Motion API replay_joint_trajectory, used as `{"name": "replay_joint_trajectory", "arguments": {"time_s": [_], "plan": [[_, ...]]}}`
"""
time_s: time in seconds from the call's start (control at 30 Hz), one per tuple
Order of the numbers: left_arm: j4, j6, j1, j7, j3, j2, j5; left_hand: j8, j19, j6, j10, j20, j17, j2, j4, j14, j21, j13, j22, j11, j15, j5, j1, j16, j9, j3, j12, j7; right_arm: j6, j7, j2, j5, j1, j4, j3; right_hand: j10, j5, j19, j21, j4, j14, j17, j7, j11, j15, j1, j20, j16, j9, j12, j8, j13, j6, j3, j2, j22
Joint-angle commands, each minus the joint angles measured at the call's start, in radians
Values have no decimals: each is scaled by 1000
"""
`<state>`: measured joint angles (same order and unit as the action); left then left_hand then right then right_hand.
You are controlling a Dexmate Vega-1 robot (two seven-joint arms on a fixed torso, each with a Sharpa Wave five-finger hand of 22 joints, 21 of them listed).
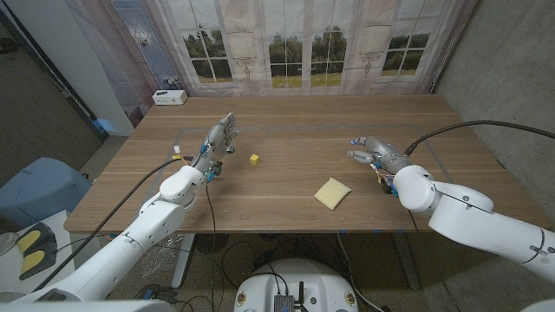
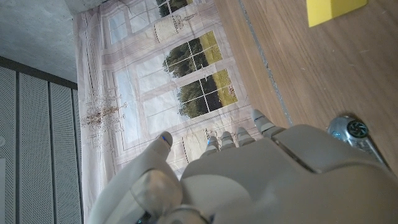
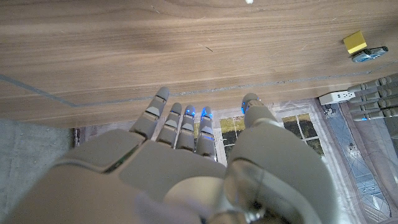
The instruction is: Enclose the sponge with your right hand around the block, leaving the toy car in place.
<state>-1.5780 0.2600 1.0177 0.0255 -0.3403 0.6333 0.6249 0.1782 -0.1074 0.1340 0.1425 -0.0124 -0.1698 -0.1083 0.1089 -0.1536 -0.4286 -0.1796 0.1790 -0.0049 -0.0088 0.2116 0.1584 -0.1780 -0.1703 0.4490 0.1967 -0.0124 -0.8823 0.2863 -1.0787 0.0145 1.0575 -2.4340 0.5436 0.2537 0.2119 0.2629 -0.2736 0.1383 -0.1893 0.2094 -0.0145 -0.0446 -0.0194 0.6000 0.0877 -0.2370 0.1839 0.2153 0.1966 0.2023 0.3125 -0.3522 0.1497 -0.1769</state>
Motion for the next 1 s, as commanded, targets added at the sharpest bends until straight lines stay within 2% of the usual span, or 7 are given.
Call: {"name": "replay_joint_trajectory", "arguments": {"time_s": [0.03, 0.1, 0.27, 0.47, 0.83, 0.97, 1.0], "plan": [[-31, 12, 35, 28, 24, 19, -11, 3, -1, -2, 2, -1, -3, 6, -4, 1, 1, -3, 6, 6, 6, 6, -2, -4, -1, 1, 3, -2, -96, -54, -38, -55, -41, -75, 65, 9, 6, 7, 4, 10, -7, 2, -7, -1, 6, 6, 6, -4, 3, -2, -1, 2, -1, 1, -16, -3], [-35, 13, 41, 29, 28, 22, -11, 3, -1, -2, 2, 0, -3, 6, -4, 1, 1, -3, 6, 5, 7, 6, -2, -4, -1, 1, 3, -2, -124, -57, -34, -59, -47, -87, 71, 9, 5, 9, 4, 11, -8, 1, -7, -4, 5, 6, 9, -4, 3, -2, -1, 2, -1, 3, -21, -3], [-51, 12, 54, 40, 38, 31, -12, 3, -1, -3, 1, -1, -3, 6, -4, 1, 2, -3, 6, 7, 7, 6, -3, -4, -1, 0, 3, -1, -152, -93, -58, -80, -76, -115, 103, 19, 0, 14, 5, 15, -16, -1, -9, -9, 3, 5, 15, -5, 3, 0, 2, 2, 6, 9, -34, -3], [-55, 10, 61, 42, 44, 35, -11, 3, -1, -3, 2, -1, -3, 6, -5, 1, 3, -3, 6, 6, 7, 6, -3, -4, -1, 0, 2, 0, -177, -128, -63, -107, -111, -132, 148, 24, -7, 24, 4, 19, -26, -3, -7, -3, 8, 5, 21, -7, 3, 1, 2, 3, 9, 14, -46, -3], [-54, 18, 62, 42, 50, 36, -15, 2, 0, -3, 1, -1, -3, 6, -6, 1, 5, -3, 6, 8, 6, 6, -4, -3, -1, -1, 3, -1, -238, -206, -71, -205, -190, -167, 267, 45, -24, 35, 7, 23, -39, -5, -7, -6, 16, 0, 29, -7, 4, 6, 8, 4, 27, 32, -83, -3], [-55, 20, 65, 42, 53, 37, -14, 2, 0, -3, 1, -1, -3, 5, -7, 1, 6, -3, 6, 10, 6, 6, -5, -3, -1, -1, 3, 0, -275, -232, -63, -245, -220, -178, 317, 55, -26, 36, 9, 25, -43, -6, -8, -4, 20, 0, 32, -6, 4, 9, 9, 4, 32, 40, -100, -3], [-55, 22, 66, 42, 54, 37, -14, 2, 1, -4, 1, -2, -3, 5, -7, 1, 6, -3, 6, 9, 6, 6, -5, -3, -1, -1, 3, 0, -293, -238, -57, -258, -230, -181, 333, 57, -26, 37, 10, 27, -45, -7, -8, -11, 20, 1, 32, -6, 5, 9, 8, 5, 33, 42, -106, -3]]}}
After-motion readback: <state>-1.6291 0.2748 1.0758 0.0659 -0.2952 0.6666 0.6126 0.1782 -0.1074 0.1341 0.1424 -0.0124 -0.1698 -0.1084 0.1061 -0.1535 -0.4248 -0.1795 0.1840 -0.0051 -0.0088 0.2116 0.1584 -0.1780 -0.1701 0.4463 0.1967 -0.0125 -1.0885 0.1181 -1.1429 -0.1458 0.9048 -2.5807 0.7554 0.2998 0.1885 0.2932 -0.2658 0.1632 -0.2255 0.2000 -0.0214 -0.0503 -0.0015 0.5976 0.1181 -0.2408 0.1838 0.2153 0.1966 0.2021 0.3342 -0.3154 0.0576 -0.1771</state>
